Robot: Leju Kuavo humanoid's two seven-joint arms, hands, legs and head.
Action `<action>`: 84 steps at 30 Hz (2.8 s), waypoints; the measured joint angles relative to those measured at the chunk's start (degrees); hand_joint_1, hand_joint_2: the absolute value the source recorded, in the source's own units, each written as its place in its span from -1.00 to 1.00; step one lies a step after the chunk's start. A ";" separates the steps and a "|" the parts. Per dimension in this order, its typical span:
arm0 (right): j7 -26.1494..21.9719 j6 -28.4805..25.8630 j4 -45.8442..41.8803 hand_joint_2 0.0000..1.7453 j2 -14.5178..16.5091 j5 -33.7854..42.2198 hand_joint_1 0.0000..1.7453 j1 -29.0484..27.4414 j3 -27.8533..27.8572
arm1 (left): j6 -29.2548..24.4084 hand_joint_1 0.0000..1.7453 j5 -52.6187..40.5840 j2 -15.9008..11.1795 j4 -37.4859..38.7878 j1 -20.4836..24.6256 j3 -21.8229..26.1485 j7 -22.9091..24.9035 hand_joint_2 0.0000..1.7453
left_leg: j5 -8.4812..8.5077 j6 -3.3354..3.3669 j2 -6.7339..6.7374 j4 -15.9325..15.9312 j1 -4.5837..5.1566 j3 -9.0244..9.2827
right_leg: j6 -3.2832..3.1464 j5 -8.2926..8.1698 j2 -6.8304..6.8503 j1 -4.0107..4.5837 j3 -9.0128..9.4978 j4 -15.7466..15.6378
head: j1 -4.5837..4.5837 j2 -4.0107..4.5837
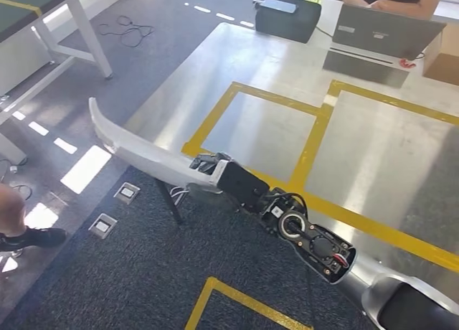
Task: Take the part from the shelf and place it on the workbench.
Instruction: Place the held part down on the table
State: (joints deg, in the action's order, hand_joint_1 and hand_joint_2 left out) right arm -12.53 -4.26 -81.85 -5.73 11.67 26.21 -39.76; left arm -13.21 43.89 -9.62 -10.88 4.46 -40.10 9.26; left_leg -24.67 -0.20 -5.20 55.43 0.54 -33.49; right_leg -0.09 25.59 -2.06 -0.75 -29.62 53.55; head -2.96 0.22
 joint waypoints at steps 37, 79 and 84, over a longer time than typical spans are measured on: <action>6.10 -10.97 -1.28 1.00 -17.80 -2.40 1.00 -10.78 23.35 | 0.70 -1.00 2.13 -0.17 0.00 0.14 -0.22 -0.69 1.00 | -4.36 -1.48 5.03 14.84 -0.85 -8.85 | 0.41 1.24 4.59 -0.61 0.50 0.39 | 0.49 0.00; 3.24 -21.48 11.52 1.00 -20.82 1.50 1.00 -23.09 51.07 | 1.34 -1.00 2.71 -0.39 0.00 0.02 -2.55 -1.05 1.00 | 0.47 1.37 6.72 -1.59 0.49 1.12 | 2.39 3.08 6.22 -0.71 2.76 -0.93 | -0.21 0.00; 3.58 -23.01 13.62 1.00 -21.14 1.86 1.00 -25.02 55.11 | 1.74 -1.00 2.54 -0.39 0.00 0.03 -2.99 -1.84 1.00 | 0.46 1.35 6.72 -1.59 0.49 1.17 | 2.40 3.09 6.21 -0.71 2.76 -0.93 | -0.21 0.00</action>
State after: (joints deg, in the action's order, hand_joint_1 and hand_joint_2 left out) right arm -8.95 -27.28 -68.23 -26.86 13.52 1.19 15.36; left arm -11.47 46.43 -10.02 -10.88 4.49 -43.09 7.43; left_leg -24.21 1.15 1.52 53.84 1.03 -32.33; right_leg 2.31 28.68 4.15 -1.46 -26.86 52.62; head -3.17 0.22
